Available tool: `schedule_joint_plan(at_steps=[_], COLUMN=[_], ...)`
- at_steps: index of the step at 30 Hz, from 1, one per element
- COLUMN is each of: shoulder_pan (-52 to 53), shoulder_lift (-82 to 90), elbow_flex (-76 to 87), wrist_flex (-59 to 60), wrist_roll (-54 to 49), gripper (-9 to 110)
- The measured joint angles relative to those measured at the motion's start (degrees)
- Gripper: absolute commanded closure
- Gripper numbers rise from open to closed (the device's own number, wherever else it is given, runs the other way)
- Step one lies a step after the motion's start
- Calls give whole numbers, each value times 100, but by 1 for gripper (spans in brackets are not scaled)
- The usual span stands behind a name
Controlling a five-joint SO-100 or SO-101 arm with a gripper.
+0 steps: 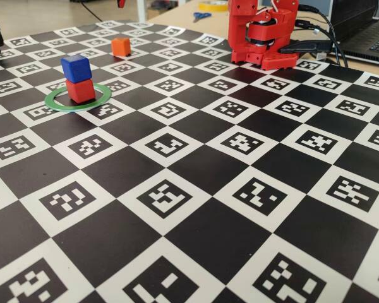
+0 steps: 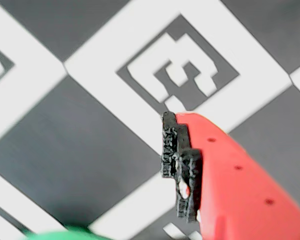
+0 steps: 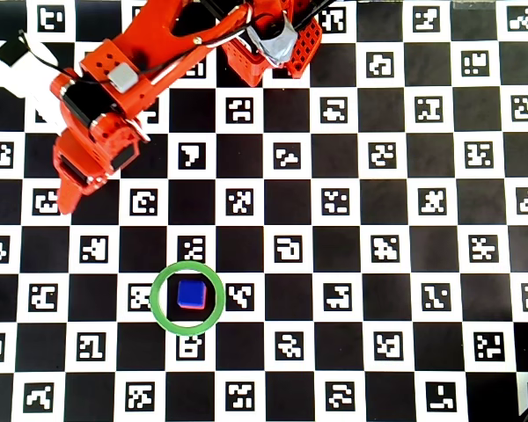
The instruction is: Grab the red cube then put it in the green circle then put the blue cube on top and finally the orange cube on top
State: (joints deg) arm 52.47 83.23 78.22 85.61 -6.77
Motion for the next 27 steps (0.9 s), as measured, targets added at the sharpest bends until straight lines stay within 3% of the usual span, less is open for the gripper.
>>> schedule_joint_plan(at_steps=[27], shoulder_pan=[677], shoulder_lift=[-211], elbow_flex=[1160], wrist_flex=[-896], wrist_roll=[88], gripper=[57])
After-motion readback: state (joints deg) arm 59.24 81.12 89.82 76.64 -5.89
